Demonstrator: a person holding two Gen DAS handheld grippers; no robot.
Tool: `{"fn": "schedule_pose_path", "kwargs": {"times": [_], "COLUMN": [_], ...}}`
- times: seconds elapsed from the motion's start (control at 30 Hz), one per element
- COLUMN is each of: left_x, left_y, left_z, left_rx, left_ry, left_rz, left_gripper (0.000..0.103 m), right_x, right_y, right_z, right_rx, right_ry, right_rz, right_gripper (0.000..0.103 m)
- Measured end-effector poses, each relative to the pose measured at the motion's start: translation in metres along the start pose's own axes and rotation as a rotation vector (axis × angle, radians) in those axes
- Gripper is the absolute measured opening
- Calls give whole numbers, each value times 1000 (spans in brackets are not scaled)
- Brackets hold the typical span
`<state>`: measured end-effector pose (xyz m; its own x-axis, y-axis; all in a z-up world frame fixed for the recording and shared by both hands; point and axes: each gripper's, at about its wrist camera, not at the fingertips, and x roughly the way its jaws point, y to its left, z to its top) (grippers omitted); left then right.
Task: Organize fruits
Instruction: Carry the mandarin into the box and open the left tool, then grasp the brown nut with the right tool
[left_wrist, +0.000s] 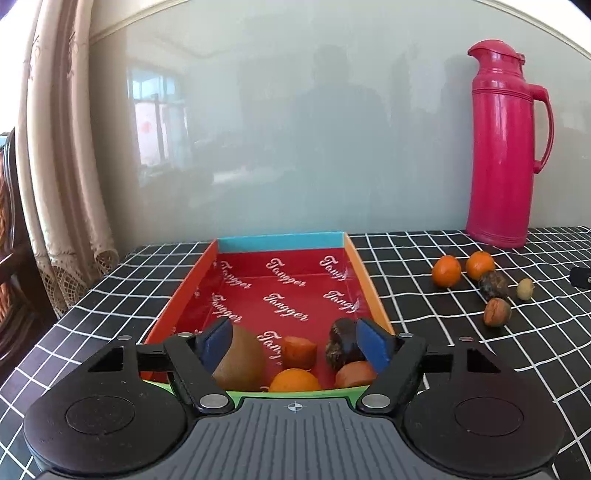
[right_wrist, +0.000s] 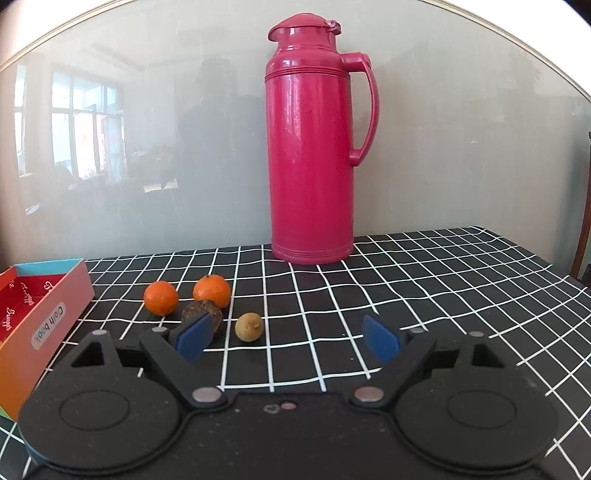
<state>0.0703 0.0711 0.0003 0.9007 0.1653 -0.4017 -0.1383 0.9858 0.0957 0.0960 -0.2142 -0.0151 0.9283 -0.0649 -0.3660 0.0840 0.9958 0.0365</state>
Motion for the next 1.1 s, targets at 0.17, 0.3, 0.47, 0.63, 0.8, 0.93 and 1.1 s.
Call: {"fn": "schedule_pose_path", "kwargs": {"times": [0.17,0.3,0.47,0.63,0.8,0.93,1.1], "left_x": [-3,-2,-4,-2,-1,0,2], "left_y": [-7,-7,-3,7,18,29,46], "left_z": [1,2,1,1,0,-1,-2], "left_rx": [12,-2,-2,-22,-31,-41,-63], "left_ry": [-22,-17,-16,-13,-13,-11,0], "left_rz": [-3,-10,-6,6,20,38,57], "left_gripper": [88,90,92,92,92,92,92], "right_x": [-2,-2,-1,2,9,16,25], "right_y": [-6,-7,-1,15,32,46,62], "right_z": [-1,-1,0,-1,-2,-3,-5], "right_rx": [9,9,15,-11,-25,-34,-49], "right_ry": [-2,-3,-2,5,27,53,84], "right_rz": [-8,-5,12,44,80,102,123], "right_gripper": [88,88,88,87,85,81,74]}}
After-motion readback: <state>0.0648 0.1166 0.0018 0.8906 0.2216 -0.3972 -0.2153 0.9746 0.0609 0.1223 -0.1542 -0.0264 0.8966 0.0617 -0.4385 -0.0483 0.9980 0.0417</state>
